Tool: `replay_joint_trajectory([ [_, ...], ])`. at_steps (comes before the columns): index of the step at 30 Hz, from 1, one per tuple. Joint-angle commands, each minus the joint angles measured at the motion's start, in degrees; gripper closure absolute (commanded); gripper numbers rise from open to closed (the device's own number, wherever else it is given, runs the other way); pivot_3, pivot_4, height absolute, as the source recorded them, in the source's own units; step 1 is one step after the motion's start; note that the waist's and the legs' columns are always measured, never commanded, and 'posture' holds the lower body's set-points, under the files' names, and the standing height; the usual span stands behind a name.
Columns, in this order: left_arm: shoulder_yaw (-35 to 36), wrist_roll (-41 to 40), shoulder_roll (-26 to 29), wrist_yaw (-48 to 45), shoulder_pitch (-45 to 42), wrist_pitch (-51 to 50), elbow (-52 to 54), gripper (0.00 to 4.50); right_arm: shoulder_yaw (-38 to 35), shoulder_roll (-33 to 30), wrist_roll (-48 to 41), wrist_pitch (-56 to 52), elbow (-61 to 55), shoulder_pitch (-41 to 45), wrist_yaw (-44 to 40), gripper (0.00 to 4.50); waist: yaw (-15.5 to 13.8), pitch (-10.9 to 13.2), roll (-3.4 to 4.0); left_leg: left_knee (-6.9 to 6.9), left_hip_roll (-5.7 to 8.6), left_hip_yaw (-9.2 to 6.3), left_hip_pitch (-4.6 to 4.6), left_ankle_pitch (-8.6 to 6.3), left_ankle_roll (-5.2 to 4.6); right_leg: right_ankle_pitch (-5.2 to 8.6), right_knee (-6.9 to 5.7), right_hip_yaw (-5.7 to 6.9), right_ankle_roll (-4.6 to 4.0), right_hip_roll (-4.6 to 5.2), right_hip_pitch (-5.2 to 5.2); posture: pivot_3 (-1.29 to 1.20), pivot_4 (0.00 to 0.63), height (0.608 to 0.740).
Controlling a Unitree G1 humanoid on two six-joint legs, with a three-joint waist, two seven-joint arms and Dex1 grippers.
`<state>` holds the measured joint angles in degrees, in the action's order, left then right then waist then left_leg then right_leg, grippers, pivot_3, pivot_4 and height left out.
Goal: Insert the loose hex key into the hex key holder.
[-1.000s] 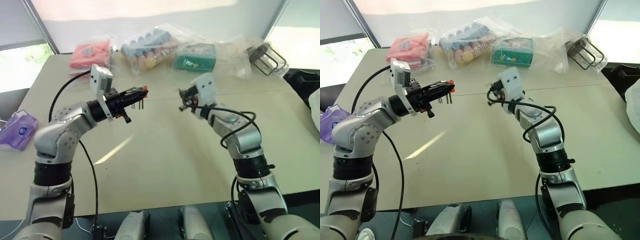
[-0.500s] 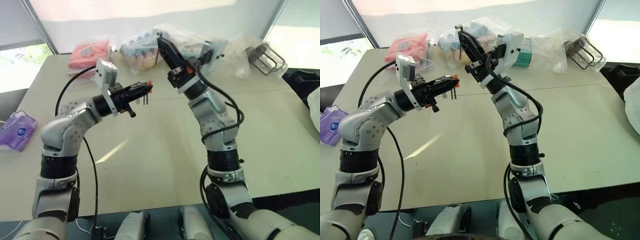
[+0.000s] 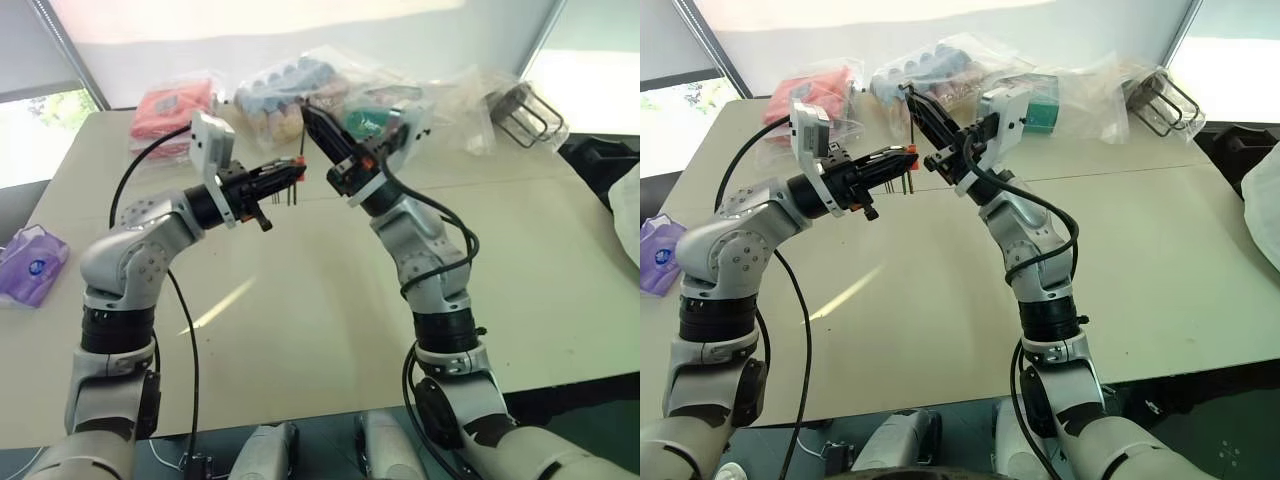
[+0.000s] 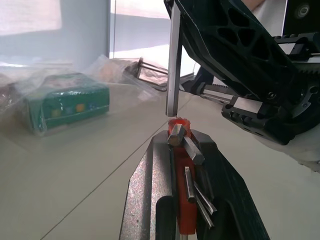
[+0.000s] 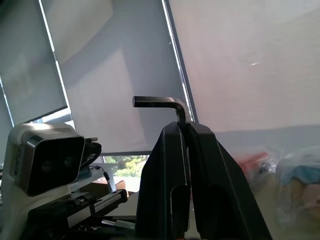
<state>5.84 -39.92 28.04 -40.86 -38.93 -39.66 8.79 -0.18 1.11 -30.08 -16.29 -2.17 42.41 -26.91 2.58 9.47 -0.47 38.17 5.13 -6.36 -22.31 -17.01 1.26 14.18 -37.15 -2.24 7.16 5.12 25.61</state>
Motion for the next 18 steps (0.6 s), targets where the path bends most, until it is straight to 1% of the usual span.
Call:
replay_joint_trajectory([
  [1, 1.5, -0.2, 0.5, 0.1, -1.2, 0.8, 1.3, 4.50, 0.6, 0.2, -0.9, -0.1, -3.6, 0.2, -0.5, 4.47, 0.0, 0.0, 0.00, 0.00, 0.00, 0.00, 0.00, 0.00, 0.00, 0.00, 0.00, 0.00, 0.00, 0.00, 0.00, 0.00, 0.150, 0.740],
  [18, 1.6, 0.3, 0.6, -0.4, -2.4, 1.2, -0.1, 4.50, 1.0, -0.7, -0.6, -1.5, -5.0, -0.4, -0.4, 4.47, 0.0, 0.0, 0.00, 0.00, 0.00, 0.00, 0.00, 0.00, 0.00, 0.00, 0.00, 0.00, 0.00, 0.00, 0.00, 0.00, 0.150, 0.740],
])
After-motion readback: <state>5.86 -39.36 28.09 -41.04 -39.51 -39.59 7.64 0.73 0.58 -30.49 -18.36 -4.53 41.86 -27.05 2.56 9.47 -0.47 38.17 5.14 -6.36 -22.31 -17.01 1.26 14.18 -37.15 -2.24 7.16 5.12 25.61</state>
